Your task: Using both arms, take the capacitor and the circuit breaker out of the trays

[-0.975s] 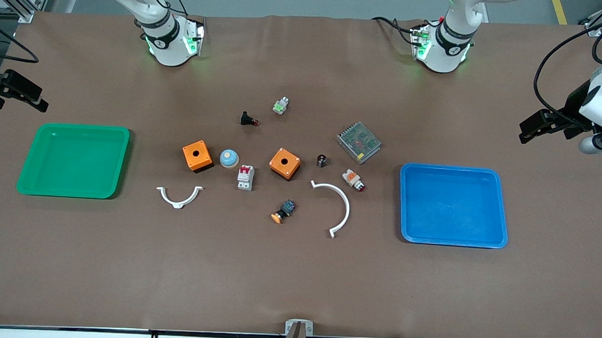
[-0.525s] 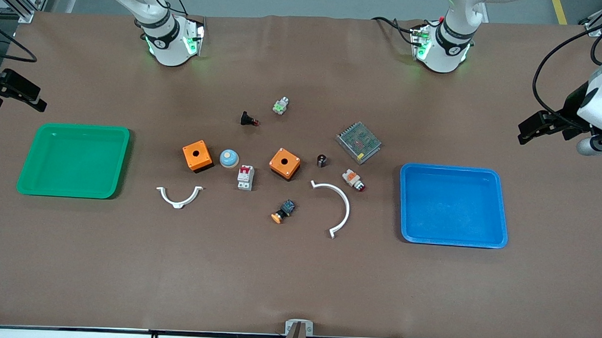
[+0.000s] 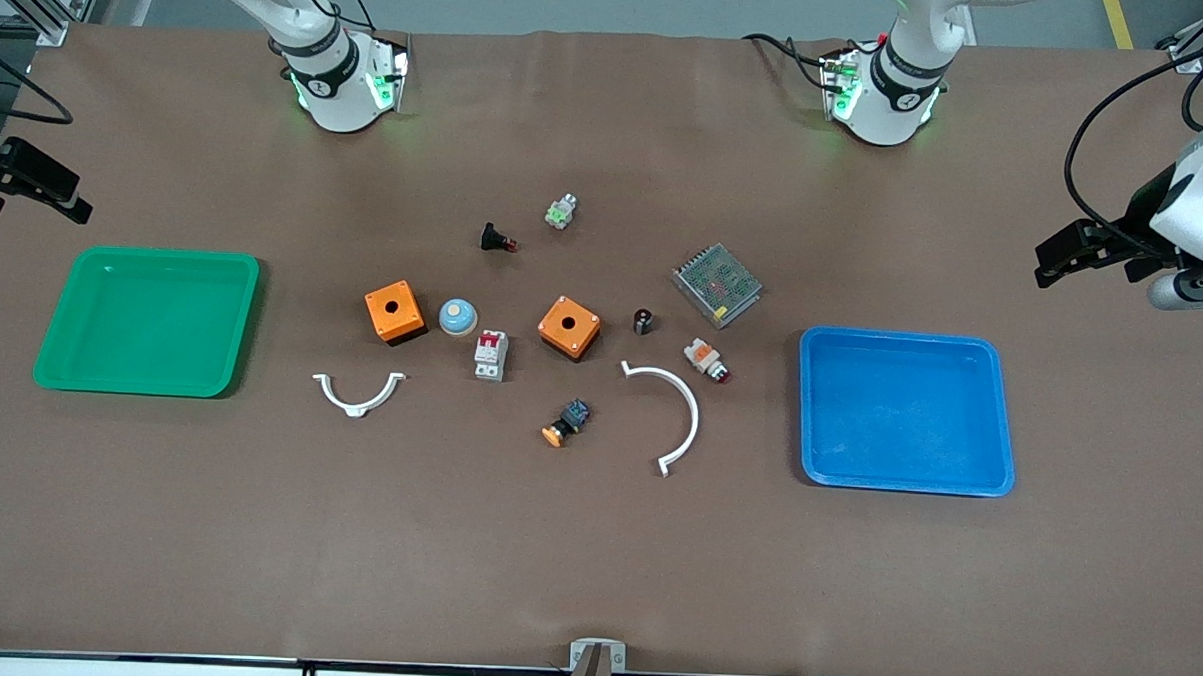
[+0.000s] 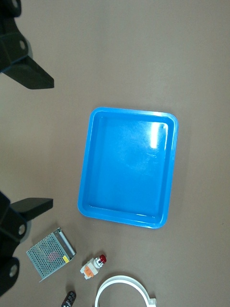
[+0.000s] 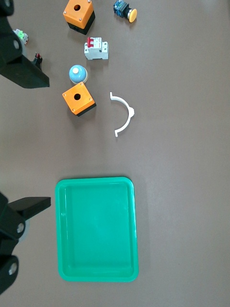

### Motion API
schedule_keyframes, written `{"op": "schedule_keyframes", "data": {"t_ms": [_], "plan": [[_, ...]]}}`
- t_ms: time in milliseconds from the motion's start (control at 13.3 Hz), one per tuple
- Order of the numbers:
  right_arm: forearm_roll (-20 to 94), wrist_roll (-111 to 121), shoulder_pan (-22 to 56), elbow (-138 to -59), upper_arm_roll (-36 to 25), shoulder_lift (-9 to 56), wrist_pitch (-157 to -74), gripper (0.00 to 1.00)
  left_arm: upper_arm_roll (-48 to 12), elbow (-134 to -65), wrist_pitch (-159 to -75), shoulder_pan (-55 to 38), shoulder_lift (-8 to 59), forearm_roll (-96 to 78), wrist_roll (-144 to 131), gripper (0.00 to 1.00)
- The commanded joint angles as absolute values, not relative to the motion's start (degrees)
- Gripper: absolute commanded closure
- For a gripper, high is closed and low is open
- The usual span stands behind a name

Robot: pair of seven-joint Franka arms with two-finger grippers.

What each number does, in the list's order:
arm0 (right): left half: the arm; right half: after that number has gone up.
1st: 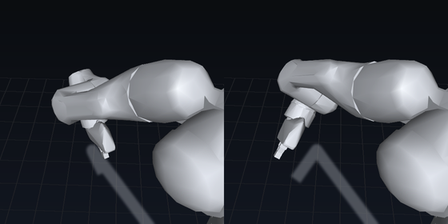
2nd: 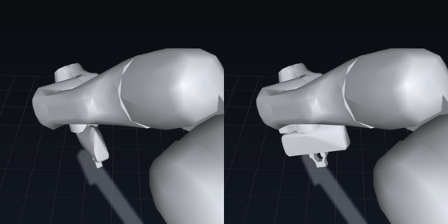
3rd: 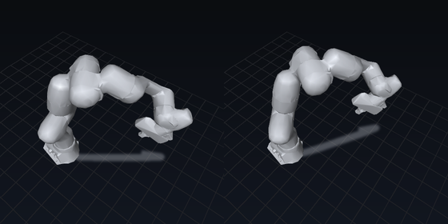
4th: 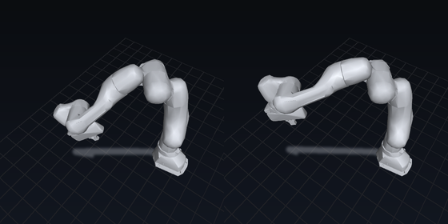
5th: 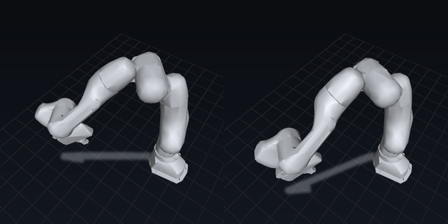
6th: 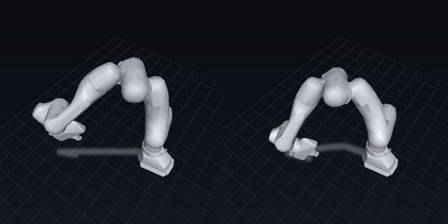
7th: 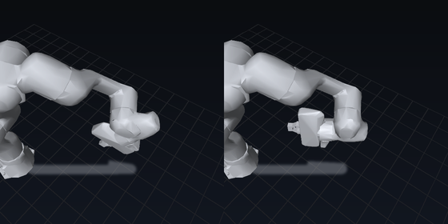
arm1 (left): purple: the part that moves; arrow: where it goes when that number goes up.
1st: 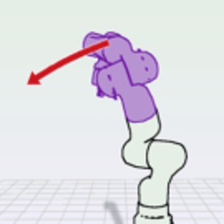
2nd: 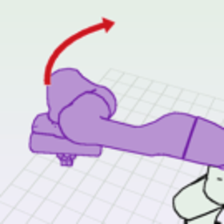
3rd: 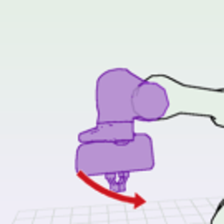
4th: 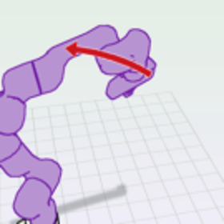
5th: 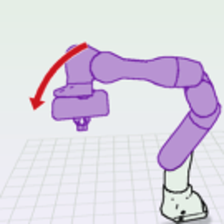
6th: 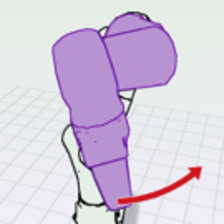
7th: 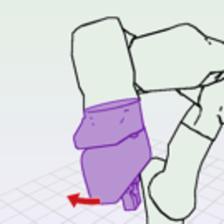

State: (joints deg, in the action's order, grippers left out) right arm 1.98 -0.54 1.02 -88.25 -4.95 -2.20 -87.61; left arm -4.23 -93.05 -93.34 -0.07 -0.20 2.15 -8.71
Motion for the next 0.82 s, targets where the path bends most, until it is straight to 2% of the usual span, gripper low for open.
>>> {"op": "schedule_keyframes", "data": {"t_ms": [0,750], "plan": [[0.9,-0.6,0.1,-86.6,-4.2,-1.3,-86.9,0.0,-4.0,-92.1,-93.1,-0.3,0.3,1.5,-7.7,0.0],[-0.8,-0.6,0.3,-86.5,-4.1,-1.3,-86.9,0.0,-5.4,-92.1,-93.0,-0.2,0.9,1.2,-11.5,0.0]]}}
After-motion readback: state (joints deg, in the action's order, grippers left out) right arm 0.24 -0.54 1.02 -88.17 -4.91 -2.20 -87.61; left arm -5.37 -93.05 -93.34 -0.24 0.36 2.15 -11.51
